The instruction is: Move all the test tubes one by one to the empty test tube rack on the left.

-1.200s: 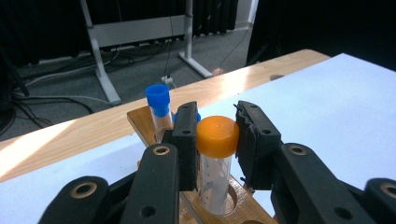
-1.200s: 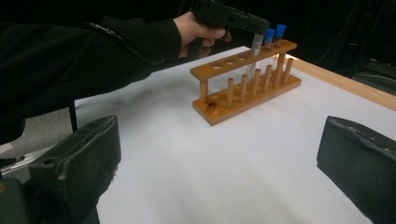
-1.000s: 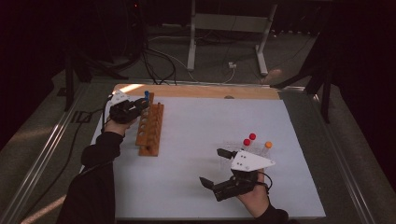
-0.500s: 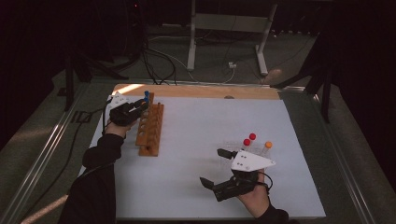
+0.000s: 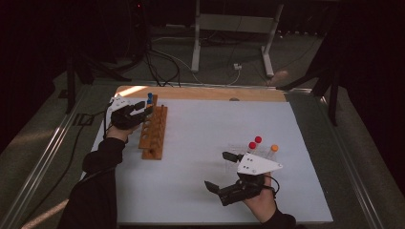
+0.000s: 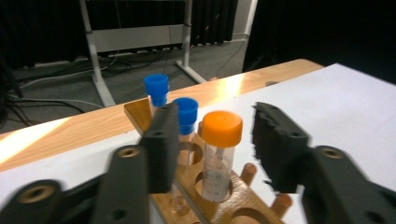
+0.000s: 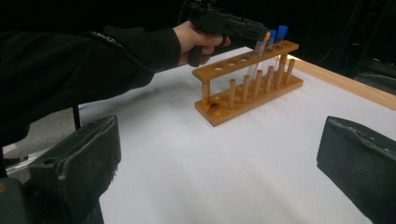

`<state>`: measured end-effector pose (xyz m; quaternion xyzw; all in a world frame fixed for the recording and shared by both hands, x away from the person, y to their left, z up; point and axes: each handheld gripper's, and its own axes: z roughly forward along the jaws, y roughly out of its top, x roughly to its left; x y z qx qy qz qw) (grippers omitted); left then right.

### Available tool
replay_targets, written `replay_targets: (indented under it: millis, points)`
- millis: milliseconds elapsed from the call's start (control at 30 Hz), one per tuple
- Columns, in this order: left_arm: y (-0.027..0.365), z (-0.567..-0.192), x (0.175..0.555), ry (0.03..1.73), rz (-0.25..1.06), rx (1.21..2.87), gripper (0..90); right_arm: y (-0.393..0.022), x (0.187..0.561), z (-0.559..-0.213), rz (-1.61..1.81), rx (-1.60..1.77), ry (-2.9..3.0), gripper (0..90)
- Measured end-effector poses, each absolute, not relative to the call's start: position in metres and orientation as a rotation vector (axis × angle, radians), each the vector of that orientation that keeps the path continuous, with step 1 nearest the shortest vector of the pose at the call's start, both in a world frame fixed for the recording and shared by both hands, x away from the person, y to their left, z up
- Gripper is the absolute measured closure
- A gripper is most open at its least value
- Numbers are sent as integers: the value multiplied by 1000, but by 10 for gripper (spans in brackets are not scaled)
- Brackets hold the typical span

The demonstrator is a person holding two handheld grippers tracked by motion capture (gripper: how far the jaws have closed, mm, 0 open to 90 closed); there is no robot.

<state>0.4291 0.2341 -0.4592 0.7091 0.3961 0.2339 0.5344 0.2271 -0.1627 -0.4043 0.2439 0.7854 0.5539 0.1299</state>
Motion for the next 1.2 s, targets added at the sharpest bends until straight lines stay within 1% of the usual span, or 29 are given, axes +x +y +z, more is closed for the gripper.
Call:
replay_targets:
  millis: [100, 133, 200, 233, 300, 367, 400, 467, 700, 833, 1000, 1200]
  points:
    - [236, -451, 424, 937, 538, 1681, 363, -165, 227, -403, 1618, 700, 2262, 0]
    - [237, -448, 421, 932, 532, 1673, 349, -166, 227, -402, 1626, 697, 2245, 0]
    - [238, -443, 416, 925, 521, 1671, 227, -168, 226, -399, 1646, 670, 2208, 0]
    - [239, -440, 412, 913, 520, 1666, 189, -170, 225, -397, 1660, 659, 2176, 0]
    - [241, -435, 405, 905, 524, 1658, 156, -173, 223, -392, 1690, 632, 2142, 0]
    - [243, -430, 398, 890, 513, 1653, 86, -177, 223, -386, 1690, 624, 2108, 0]
    - [243, -428, 394, 879, 508, 1657, 78, -180, 224, -383, 1687, 628, 2091, 0]
    - [243, -423, 386, 861, 491, 1659, 30, -186, 226, -377, 1672, 641, 2081, 0]
    - [239, -415, 350, 781, 452, 1663, 22, -224, 234, -358, 1611, 718, 1966, 0]
    - [237, -416, 331, 751, 426, 1658, 22, -251, 239, -355, 1531, 796, 1929, 0]
    - [230, -420, 311, 711, 407, 1679, 22, -282, 246, -365, 1424, 921, 1892, 0]
    - [224, -428, 296, 687, 388, 1686, 22, -301, 251, -391, 1334, 1052, 1891, 0]
